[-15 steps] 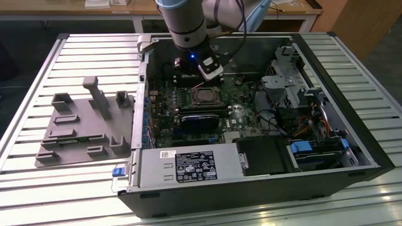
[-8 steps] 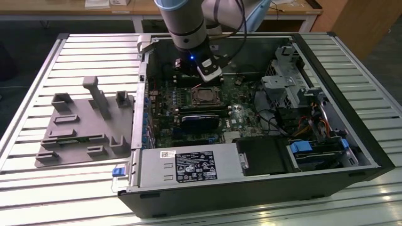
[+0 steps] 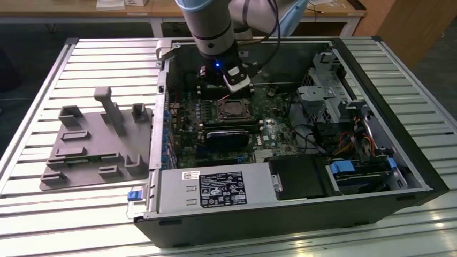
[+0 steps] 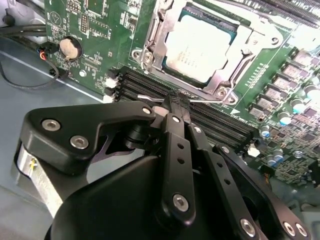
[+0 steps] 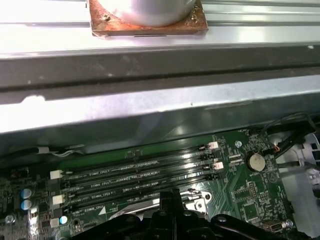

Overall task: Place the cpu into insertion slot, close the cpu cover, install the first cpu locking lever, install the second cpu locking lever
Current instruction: 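Install the first cpu locking lever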

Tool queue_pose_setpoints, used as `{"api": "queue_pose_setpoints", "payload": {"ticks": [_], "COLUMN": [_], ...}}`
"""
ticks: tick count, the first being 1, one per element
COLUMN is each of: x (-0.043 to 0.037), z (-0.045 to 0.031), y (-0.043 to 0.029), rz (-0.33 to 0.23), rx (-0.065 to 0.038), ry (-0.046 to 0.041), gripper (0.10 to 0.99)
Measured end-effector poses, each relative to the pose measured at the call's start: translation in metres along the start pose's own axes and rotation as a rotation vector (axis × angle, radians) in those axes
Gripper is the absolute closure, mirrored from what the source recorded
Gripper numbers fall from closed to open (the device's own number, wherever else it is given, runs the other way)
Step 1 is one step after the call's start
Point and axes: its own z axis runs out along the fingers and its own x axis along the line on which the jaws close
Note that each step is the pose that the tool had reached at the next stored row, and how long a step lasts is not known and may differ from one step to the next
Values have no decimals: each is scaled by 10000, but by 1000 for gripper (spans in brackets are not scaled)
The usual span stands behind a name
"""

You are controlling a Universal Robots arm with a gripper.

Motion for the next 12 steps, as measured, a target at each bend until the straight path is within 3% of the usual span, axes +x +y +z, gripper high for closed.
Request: {"api": "queue_pose_setpoints", "payload": {"ticks": [12], "x": [-21], "z": [81], "y": [36], "rz": [308], "rx": [89], "ry": [-92], "gripper": [980]}}
